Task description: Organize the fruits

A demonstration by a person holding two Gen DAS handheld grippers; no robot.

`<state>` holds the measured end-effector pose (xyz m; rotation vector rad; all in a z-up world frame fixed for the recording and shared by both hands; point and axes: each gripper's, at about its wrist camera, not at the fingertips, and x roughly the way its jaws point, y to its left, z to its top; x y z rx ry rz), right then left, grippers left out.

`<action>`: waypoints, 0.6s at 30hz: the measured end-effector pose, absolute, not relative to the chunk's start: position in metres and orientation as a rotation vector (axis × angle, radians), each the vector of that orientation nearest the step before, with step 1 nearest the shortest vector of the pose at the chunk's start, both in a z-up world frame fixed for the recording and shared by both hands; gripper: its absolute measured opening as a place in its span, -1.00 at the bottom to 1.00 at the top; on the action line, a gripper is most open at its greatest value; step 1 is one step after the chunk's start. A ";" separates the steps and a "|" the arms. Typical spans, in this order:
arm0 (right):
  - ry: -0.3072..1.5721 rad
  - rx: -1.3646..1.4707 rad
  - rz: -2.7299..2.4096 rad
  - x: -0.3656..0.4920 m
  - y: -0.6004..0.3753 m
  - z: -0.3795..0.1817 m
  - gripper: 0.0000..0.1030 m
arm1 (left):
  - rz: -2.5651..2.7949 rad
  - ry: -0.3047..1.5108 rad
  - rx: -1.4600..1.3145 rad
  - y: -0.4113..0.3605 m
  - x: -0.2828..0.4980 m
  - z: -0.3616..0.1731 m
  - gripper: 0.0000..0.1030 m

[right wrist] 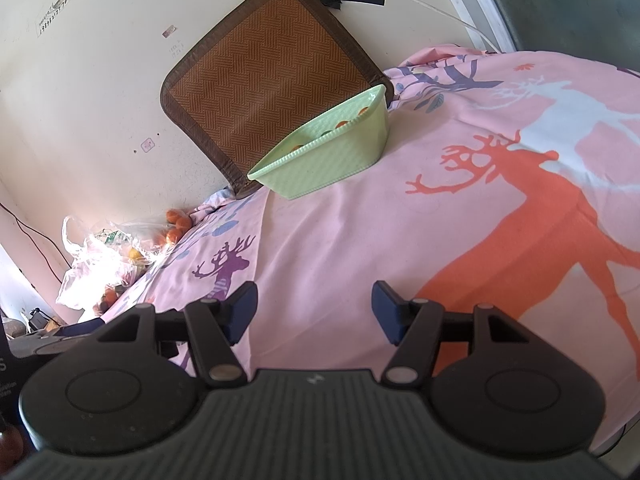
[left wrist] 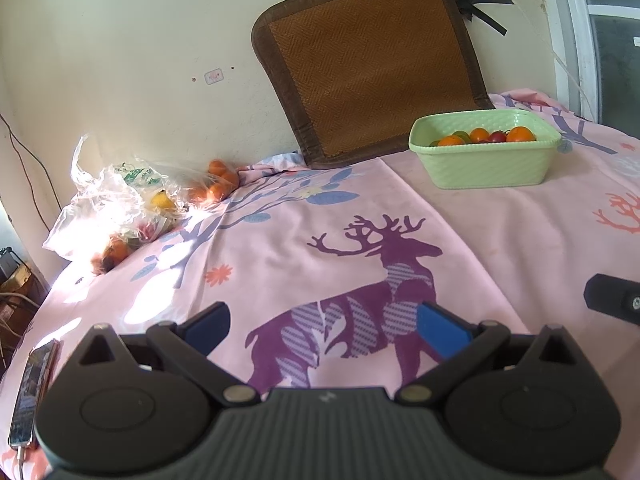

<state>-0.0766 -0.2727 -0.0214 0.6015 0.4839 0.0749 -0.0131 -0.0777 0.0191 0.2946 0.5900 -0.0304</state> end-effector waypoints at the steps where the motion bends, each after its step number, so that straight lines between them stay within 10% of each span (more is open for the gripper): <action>1: 0.484 0.601 0.075 -0.077 -0.273 -0.021 0.27 | -0.031 0.590 0.294 -0.078 -0.013 0.019 1.00; 18: 0.484 0.602 0.076 -0.076 -0.273 -0.022 0.28 | -0.032 0.601 0.302 -0.078 -0.012 0.018 1.00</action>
